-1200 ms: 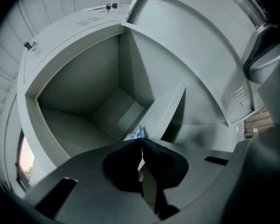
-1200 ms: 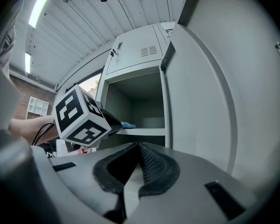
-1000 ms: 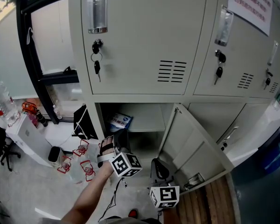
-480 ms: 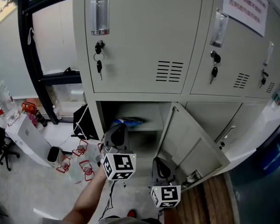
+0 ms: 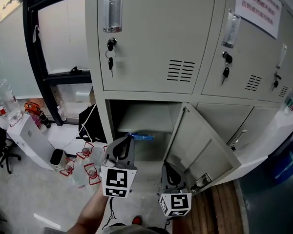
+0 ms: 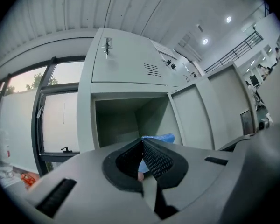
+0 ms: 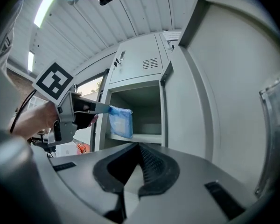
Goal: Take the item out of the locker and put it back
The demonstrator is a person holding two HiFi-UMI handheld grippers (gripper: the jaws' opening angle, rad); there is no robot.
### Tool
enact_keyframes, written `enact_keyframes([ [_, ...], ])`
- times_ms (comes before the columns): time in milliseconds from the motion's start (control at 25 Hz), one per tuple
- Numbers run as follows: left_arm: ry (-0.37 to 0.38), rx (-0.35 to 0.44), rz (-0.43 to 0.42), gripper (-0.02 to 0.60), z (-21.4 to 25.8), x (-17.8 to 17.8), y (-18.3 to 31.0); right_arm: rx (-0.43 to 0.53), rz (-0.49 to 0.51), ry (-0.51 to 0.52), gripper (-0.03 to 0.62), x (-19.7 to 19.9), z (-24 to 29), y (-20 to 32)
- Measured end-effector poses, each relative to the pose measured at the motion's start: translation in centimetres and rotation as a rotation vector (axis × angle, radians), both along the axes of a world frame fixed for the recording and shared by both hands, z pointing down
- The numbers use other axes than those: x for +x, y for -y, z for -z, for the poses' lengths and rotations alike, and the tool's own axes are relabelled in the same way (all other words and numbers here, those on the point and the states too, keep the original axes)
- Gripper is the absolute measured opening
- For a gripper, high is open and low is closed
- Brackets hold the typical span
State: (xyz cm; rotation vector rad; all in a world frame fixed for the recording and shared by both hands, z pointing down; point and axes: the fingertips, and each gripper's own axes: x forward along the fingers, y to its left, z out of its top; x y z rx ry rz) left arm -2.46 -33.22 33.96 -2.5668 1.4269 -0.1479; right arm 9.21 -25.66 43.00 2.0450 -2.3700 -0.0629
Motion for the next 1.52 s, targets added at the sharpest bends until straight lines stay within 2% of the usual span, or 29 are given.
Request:
enact_keyframes([
  [640, -0.037, -0.120, 0.073, 0.023, -6.9, -3.0, -6.1, -0.013, 0.070, -0.015, 0.018, -1.6, -0.3, -3.5],
  [1160, -0.022, -0.220, 0.122, 0.023, -12.9, -4.5, -12.1, -0.074, 0.132, 0.011, 0.018, -2.9, -2.8, -7.0],
  [1520, -0.023, -0.222, 0.130, 0.023, -13.5, -5.0, -13.9, -0.101, 0.146, 0.022, 0.018, -3.1, -4.0, -8.3],
])
